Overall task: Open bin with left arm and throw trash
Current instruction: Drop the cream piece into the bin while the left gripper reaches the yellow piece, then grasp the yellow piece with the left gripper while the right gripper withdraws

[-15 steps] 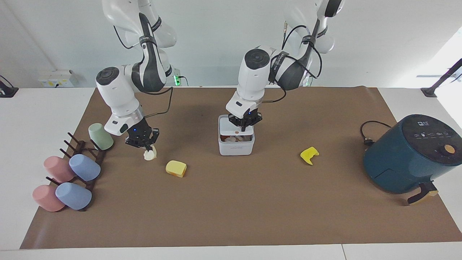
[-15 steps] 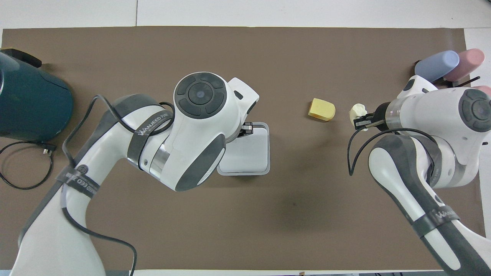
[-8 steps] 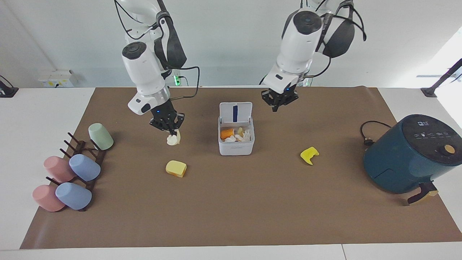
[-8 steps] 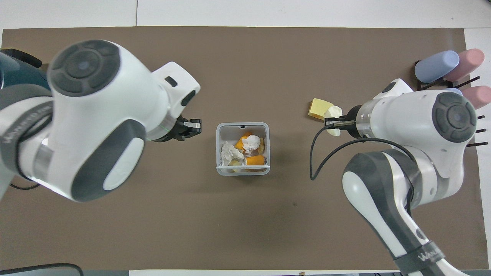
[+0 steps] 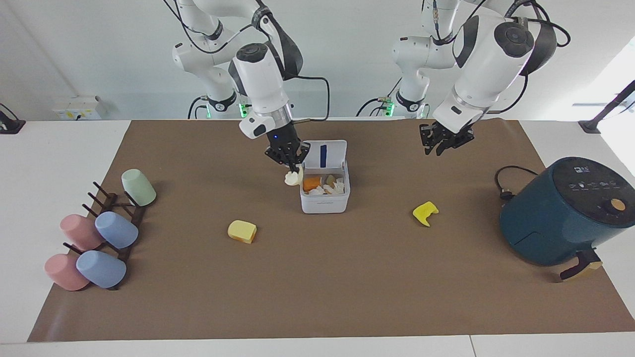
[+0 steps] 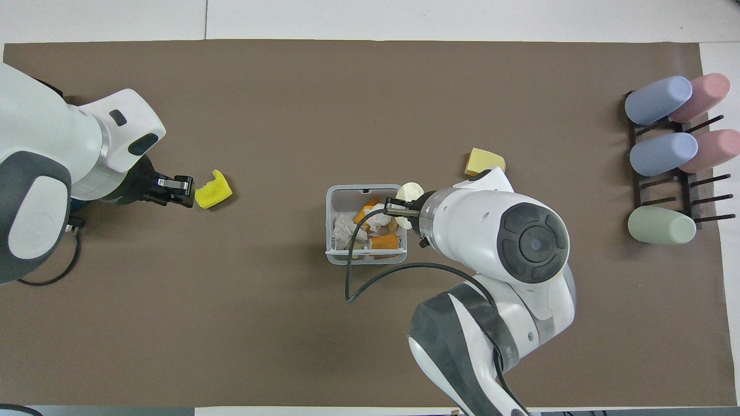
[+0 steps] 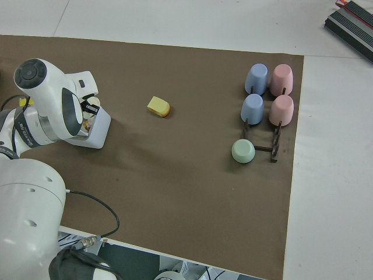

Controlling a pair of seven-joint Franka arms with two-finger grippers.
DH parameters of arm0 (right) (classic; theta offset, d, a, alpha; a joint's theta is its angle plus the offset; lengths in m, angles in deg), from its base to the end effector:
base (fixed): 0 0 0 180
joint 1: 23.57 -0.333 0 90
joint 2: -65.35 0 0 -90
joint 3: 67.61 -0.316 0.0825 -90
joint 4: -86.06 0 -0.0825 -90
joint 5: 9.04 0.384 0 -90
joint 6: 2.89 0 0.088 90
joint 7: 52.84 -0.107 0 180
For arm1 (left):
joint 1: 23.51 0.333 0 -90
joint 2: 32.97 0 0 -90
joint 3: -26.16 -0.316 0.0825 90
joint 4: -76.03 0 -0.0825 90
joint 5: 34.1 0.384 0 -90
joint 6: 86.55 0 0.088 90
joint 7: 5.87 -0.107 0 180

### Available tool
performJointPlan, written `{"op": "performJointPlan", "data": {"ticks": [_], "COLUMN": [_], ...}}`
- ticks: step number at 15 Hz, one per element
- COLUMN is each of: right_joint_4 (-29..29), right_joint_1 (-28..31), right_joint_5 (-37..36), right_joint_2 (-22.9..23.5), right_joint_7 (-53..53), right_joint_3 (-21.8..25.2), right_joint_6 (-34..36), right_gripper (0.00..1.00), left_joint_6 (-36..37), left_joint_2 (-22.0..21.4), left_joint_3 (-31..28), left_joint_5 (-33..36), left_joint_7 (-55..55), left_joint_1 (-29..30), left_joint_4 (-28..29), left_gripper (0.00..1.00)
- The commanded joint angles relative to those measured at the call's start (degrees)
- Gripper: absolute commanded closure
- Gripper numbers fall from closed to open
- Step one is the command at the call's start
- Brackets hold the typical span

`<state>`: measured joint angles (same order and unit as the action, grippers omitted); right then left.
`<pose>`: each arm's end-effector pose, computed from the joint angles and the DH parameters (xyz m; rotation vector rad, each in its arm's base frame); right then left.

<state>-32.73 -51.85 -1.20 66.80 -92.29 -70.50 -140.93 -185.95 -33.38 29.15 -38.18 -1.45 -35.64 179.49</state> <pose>0.4962 0.3009 0.4498 -2.8423 0.3315 -0.2754 0.5331 -0.1508 0.5311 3.0703 -0.2660 -0.1150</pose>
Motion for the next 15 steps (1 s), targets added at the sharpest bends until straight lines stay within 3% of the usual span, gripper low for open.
{"op": "performJointPlan", "data": {"ticks": [1, 5, 9, 10, 11, 12, 13, 15], "right_joint_4": [4.4, 3.9, 2.9, 3.1, 3.3, 3.3, 3.6, 4.4], "right_joint_1": [-1.2, -3.7, -3.6, -3.4, -3.4, -3.2, -3.1, -3.0], "right_joint_5": [3.8, 6.6, 6.8, 8.1, 9.1, 9.1, 9.1, 8.9], "right_joint_2": [4.3, 4.5, 4.1, 4.1, 4.1, 4.1, 4.1, 4.4], "right_joint_7": [-1.3, -3.2, -5.2, -5.3, -5.2, -5.0, -4.9, -4.8], "right_joint_3": [0.2, 0.1, 0.1, 0.2, 0.2, 0.2, 0.3, 0.4], "right_joint_6": [-1.4, -1.4, 0.0, 0.6, 0.9, 0.9, 1.0, 2.2], "right_gripper": [1.00, 1.00, 1.00, 0.81, 0.38, 0.06, 0.00, 0.00], "left_joint_6": [-8.9, -20.0, -28.8, -30.5, -32.3, -33.7, -34.3, -36.3], "left_joint_2": [-3.5, 1.0, 7.1, 8.4, 9.5, 10.5, 11.4, 13.1], "left_joint_3": [0.3, 0.4, 0.3, 0.3, 0.3, 0.1, 0.2, 0.2], "left_joint_5": [-1.0, -1.0, -0.9, -0.8, -0.8, -0.6, -0.3, -0.3], "left_joint_7": [-3.5, -7.0, -9.9, -10.6, -11.9, -12.8, -13.5, -14.3], "left_joint_1": [0.8, 3.2, 3.5, 3.6, 3.7, 4.0, 4.3, 4.1], "left_joint_4": [10.7, 16.1, 17.3, 17.3, 17.3, 17.2, 17.1, 16.9], "left_gripper": [0.02, 0.02, 0.02, 0.01, 0.00, 0.00, 0.00, 0.00]}}
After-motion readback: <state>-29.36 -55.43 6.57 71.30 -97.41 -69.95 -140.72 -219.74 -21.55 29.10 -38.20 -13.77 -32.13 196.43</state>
